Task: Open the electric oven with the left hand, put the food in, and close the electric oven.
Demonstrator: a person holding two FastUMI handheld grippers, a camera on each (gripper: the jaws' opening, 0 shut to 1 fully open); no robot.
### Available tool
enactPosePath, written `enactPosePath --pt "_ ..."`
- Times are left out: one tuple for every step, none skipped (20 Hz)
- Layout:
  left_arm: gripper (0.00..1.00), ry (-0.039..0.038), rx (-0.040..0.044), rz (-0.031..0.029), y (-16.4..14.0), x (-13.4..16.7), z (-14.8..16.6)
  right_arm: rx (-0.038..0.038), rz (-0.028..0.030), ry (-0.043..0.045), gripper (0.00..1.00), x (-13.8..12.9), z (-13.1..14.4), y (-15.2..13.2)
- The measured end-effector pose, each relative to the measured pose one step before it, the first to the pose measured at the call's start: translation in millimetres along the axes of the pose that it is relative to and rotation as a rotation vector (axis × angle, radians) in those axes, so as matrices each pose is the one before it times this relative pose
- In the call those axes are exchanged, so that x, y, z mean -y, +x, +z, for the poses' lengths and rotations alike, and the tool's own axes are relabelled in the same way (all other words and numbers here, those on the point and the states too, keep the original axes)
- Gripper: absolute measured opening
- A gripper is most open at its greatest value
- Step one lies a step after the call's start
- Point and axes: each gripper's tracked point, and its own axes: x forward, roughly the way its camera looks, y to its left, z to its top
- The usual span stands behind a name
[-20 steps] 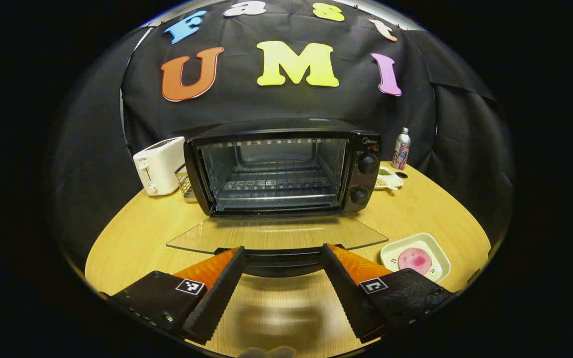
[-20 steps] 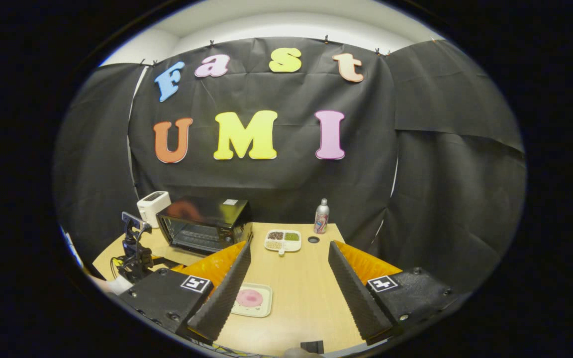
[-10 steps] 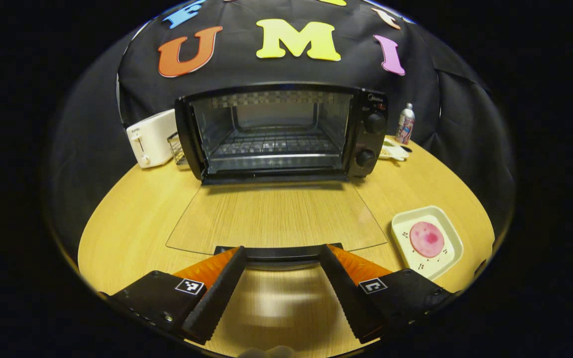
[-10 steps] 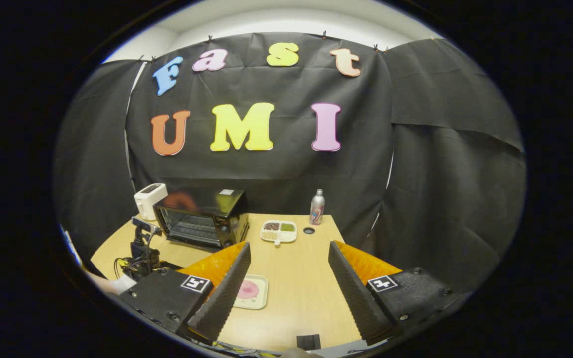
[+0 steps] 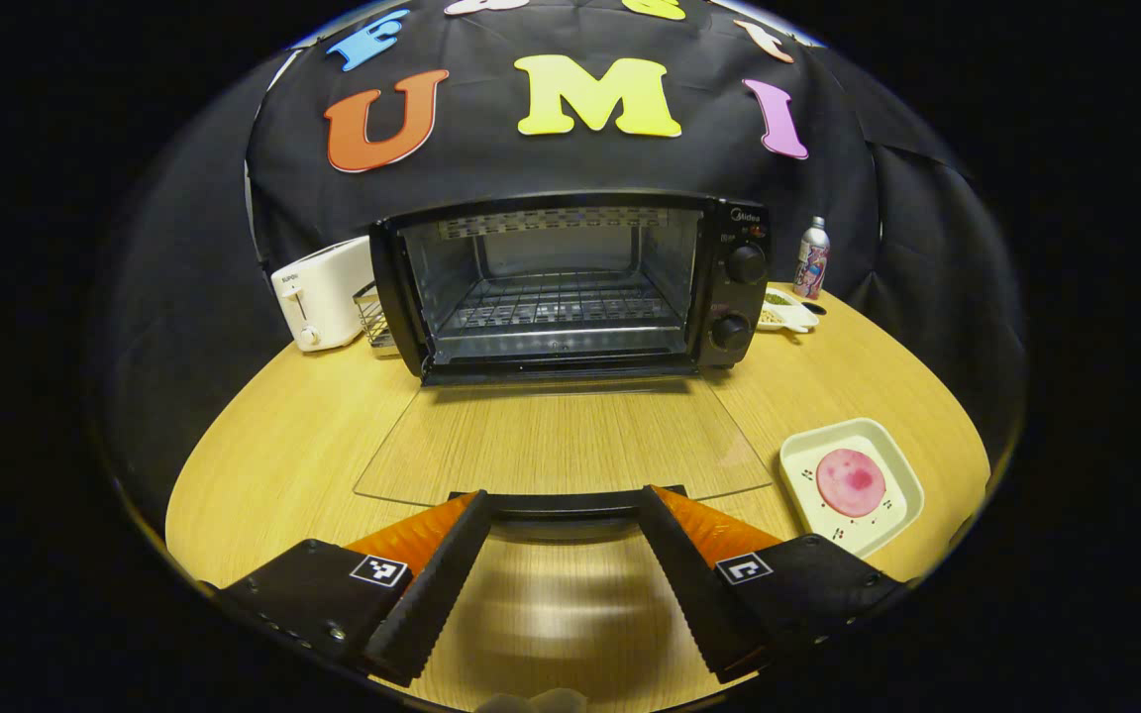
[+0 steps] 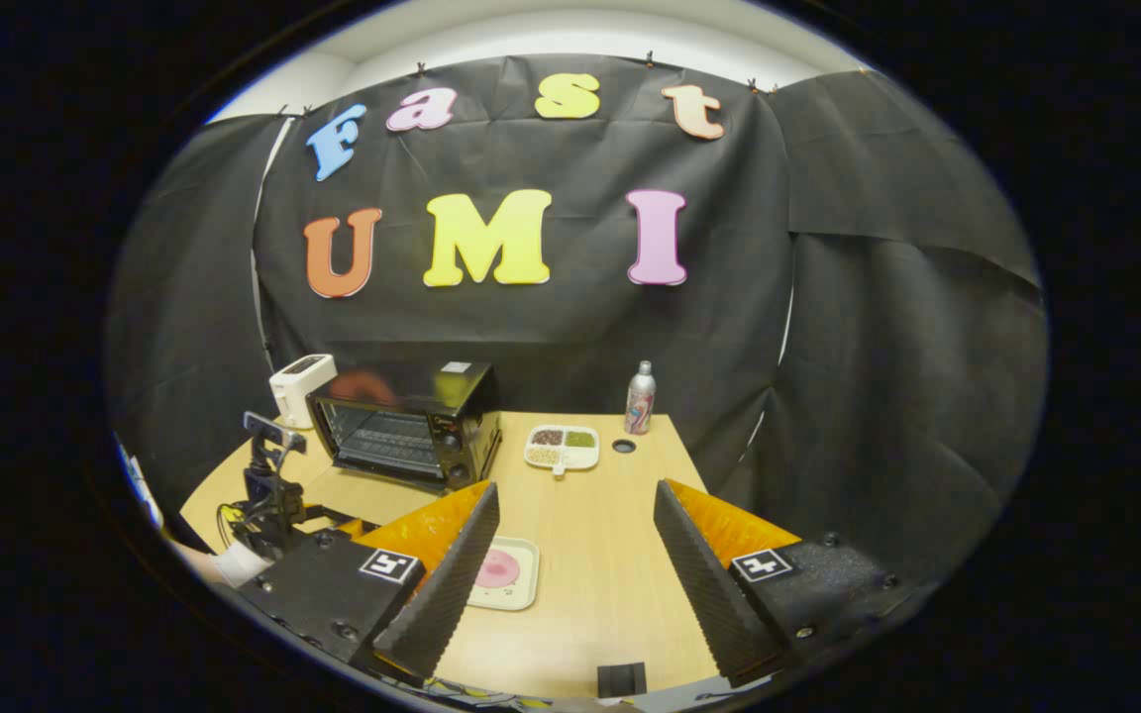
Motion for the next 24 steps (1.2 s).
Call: enactPosePath --pt "0.97 0.00010 0.01703 0.00383 -9.33 -1.96 4.77 -0.01704 0.00456 0.00633 1.00 -0.09 -8.17 6.91" --pt "0.97 -0.00371 0.01862 0.00059 -10.51 -1.80 5.61 -0.02325 0.01046 0.00055 1.00 -1.34 -9.38 6.23" --pt "0.97 -0.00660 0.01812 -0.00302 -10.97 -0.60 6.92 -0.02712 0.01311 -0.00016 0.97 -2.82 -11.30 7.74" --pt "0.97 -0.00300 0.01732 -0.00754 -10.57 0.77 6.90 -0.02902 0.00773 -0.00398 0.97 -1.45 -11.34 7.96" --pt "0.97 0.00311 0.01829 0.00347 -10.95 -1.64 8.34 -0.02801 0.01490 -0.00526 0.97 -2.60 -11.60 11.13" --pt "0.97 0.00393 0.02201 0.00345 -10.22 -2.36 9.97 -0.02832 0.01129 -0.00410 1.00 -2.12 -10.81 10.31" --pt "0.97 0.00089 0.02197 0.00470 -12.20 -1.42 11.38 -0.03480 0.01387 -0.00440 0.97 -2.70 -12.95 12.63" --pt "0.97 -0.00121 0.02602 0.00490 -10.03 -1.83 11.93 -0.03458 0.02443 0.00126 1.00 -4.24 -11.87 12.29" --pt "0.97 0.00002 0.02524 0.00479 -11.46 -0.98 12.62 -0.03860 0.02262 0.00693 0.97 -3.83 -10.28 12.96" --pt "0.97 0.00171 0.02490 0.00777 -11.67 -1.45 12.21 -0.03135 0.01671 0.01184 0.97 -1.57 -9.54 12.83" --pt "0.97 0.00266 0.02474 0.00659 -10.57 -1.55 13.84 -0.03305 0.01494 0.00455 0.96 -1.03 -8.31 11.94" --pt "0.97 0.00214 0.02025 0.00386 -11.93 0.80 12.03 -0.03053 0.01378 -0.00026 0.97 -1.25 -6.87 12.36" --pt "0.96 0.00325 0.01999 0.01087 -10.35 -1.61 12.38 -0.02890 0.00934 -0.00231 0.87 -0.40 -7.89 13.05" --pt "0.97 0.00582 0.02092 0.00651 -9.93 -1.18 11.83 -0.03074 0.01685 -0.00449 0.84 1.36 -6.90 15.52" --pt "0.96 0.00434 0.01829 0.01096 -9.74 -0.46 11.58 -0.04486 0.01964 0.00739 0.81 0.79 -7.95 15.24" --pt "0.97 0.00094 0.01681 0.00960 -7.79 -0.49 11.19 -0.03608 0.03417 0.01744 0.79 -2.53 -6.38 13.03" --pt "0.96 -0.00263 0.01170 0.01310 -7.37 0.49 11.46 -0.03435 0.02566 0.01904 0.75 -0.42 -3.26 14.92" --pt "0.96 -0.00545 0.01372 0.01390 -5.49 -0.25 9.41 -0.03238 0.01619 0.01894 0.72 1.62 -3.22 12.57" --pt "0.96 -0.00394 0.01176 0.00405 -3.74 3.94 9.41 -0.02781 0.00812 0.01410 0.67 2.72 -2.69 10.70" --pt "0.97 0.00006 0.00610 0.01162 -4.02 1.75 9.62 -0.02737 0.00369 0.01321 0.65 3.65 -1.09 9.24" --pt "0.96 0.00154 0.00950 0.00672 -1.80 2.52 8.59 -0.01917 0.00353 0.01147 0.59 4.36 0.17 7.32" --pt "0.96 -0.00010 0.00532 0.00532 -0.80 5.74 6.35 -0.01615 0.01024 0.01366 0.58 2.31 1.09 4.91" --pt "0.96 -0.00149 0.00362 0.01292 0.33 3.20 5.47 -0.01732 0.01334 0.01636 0.55 0.89 1.12 3.07" --pt "0.96 -0.00082 0.00546 0.01121 1.52 2.55 3.41 -0.02184 0.00989 0.01263 0.53 0.54 -0.01 2.40"
